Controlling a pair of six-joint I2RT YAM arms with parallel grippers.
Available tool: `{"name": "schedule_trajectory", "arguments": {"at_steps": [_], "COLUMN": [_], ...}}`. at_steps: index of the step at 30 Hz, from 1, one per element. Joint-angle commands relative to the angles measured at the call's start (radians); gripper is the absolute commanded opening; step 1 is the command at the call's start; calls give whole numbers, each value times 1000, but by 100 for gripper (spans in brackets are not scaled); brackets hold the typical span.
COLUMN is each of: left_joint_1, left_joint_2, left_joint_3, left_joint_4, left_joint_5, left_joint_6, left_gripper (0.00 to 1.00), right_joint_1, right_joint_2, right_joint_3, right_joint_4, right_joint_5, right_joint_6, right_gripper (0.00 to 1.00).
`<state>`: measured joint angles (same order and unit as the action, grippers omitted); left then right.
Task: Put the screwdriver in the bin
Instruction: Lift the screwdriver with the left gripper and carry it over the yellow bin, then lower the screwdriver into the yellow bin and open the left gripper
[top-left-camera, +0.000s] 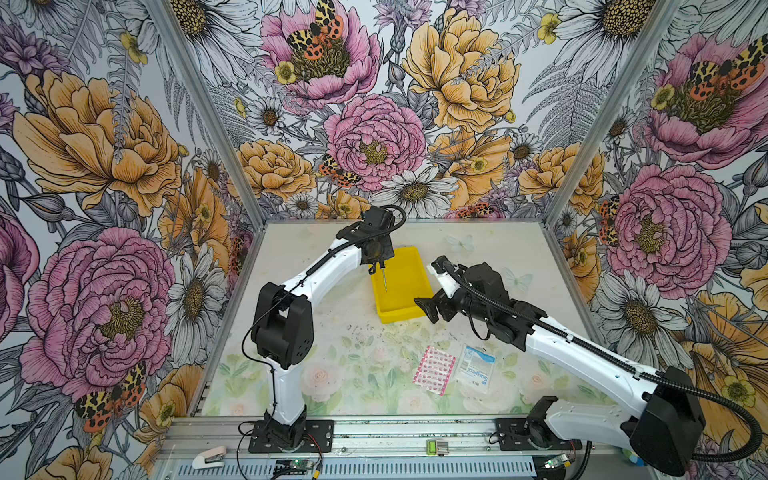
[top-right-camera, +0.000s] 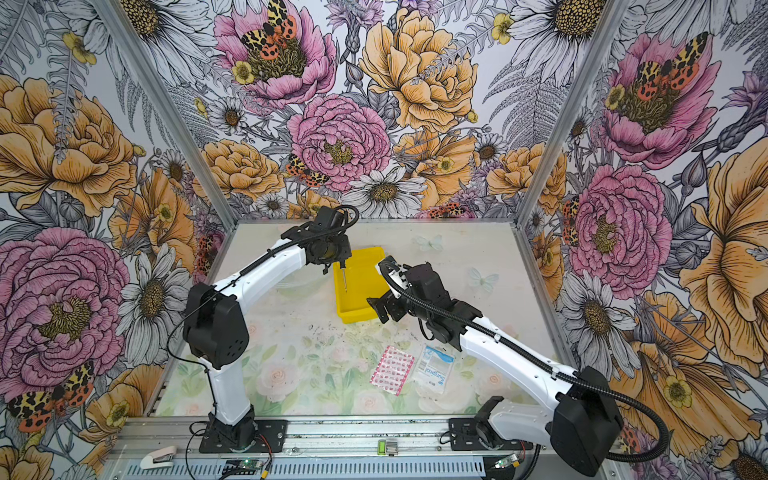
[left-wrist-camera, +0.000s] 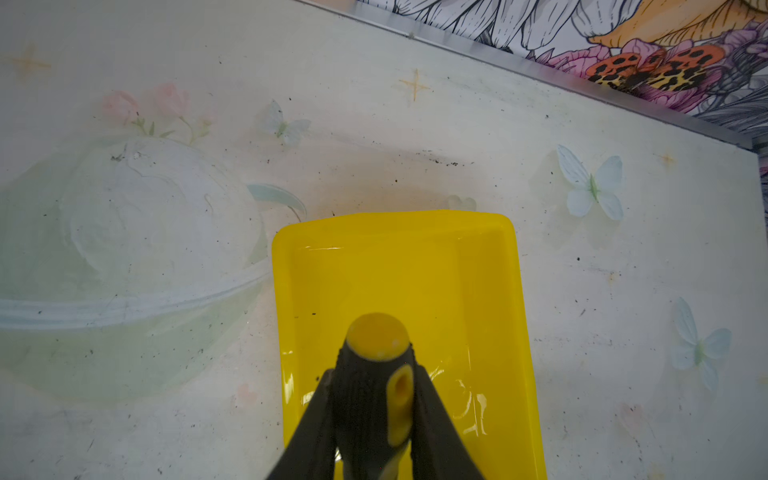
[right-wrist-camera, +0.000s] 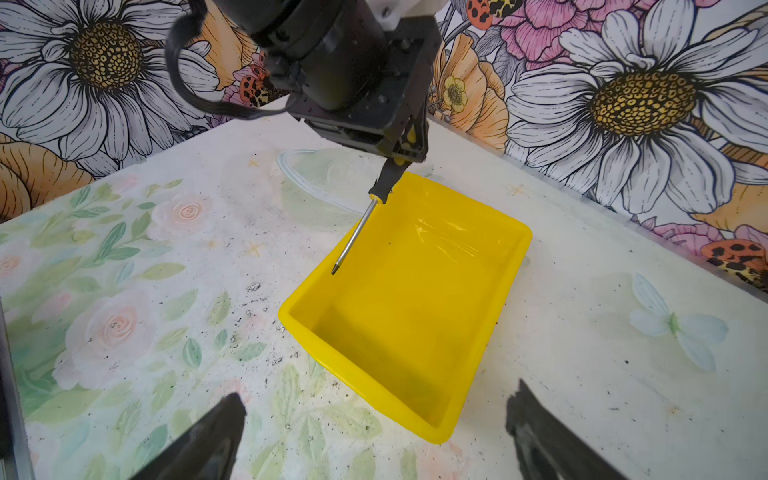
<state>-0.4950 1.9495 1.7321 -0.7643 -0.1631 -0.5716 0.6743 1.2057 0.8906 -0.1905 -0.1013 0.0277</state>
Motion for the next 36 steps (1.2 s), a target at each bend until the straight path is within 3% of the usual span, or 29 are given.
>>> {"name": "schedule_trajectory", "arguments": {"at_steps": [1,20,36], "left_joint_1": [-8,-48,-59], "left_joint_2": [47,248,324], "left_joint_3": [55,108,128], "left_joint_4": [2,2,2], "left_joint_5": [22,48,41], "left_joint_6": [-24,-103,-115], "left_gripper": [20,20,20], "right_joint_1": [-16,-54,-67], "right_joint_2": [-36,-87,-91], "right_joint_3": [-12,-120,-145], "right_joint_4": [18,26,42], "right_joint_5": [29,32,18], "right_joint_6": [37,72,76], "right_gripper": [100,99,99]}}
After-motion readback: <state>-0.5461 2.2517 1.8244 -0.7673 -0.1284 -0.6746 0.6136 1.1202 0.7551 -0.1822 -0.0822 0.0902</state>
